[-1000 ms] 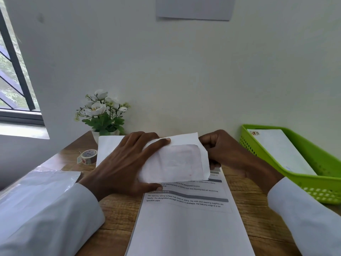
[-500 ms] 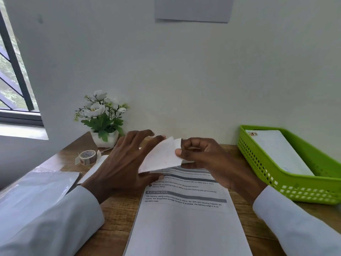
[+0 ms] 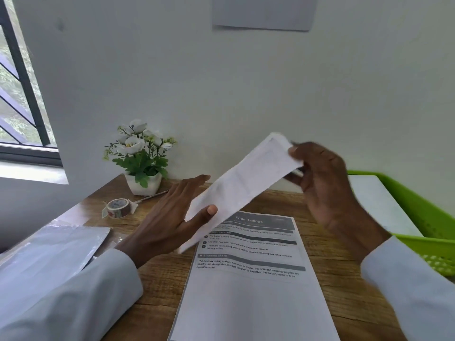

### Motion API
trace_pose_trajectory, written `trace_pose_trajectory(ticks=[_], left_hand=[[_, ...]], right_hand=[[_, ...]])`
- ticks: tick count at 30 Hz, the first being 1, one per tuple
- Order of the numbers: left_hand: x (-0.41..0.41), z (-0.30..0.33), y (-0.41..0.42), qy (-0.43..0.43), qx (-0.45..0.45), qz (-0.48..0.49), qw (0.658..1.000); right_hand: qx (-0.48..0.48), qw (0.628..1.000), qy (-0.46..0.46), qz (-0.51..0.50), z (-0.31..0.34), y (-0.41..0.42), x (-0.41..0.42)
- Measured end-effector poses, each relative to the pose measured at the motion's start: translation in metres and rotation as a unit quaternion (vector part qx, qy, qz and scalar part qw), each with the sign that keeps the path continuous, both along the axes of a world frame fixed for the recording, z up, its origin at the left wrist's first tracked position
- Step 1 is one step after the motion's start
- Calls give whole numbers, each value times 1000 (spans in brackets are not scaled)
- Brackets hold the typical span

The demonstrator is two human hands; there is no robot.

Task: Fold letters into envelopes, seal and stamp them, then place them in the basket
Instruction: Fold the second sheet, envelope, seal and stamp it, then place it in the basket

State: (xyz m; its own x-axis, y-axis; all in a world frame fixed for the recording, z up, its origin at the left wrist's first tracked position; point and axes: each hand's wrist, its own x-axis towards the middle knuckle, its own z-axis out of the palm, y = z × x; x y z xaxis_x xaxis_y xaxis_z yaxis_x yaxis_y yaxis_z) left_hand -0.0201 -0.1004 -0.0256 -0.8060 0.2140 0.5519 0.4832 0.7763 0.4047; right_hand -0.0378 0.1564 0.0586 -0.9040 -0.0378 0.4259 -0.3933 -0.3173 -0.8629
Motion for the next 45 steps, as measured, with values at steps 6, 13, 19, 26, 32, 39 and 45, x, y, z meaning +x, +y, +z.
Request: trace_pose_trajectory(ticks=[6,13,19,26,32,39,45], left_hand=[[1,2,9,19,67,-18,997],[2,9,15,116,183,-57,975],[4,12,19,204,173,-61,962],[5,5,20,185,126,-78,972],[23,12,42,255,74,-155,952],[38,26,57,305,175,-139,926],[34,39,46,341,135,-159,917]], right_hand=[[26,985,138,101,38,15,24],[146,956,207,144,49,17,44],[289,912,286,42,42,15,54],[337,870,354,-60,0,27,50],[361,854,357,-114,-39,35,41],[280,910,274,-135,-39,27,50],[266,860,394,-186,-27,21,49]])
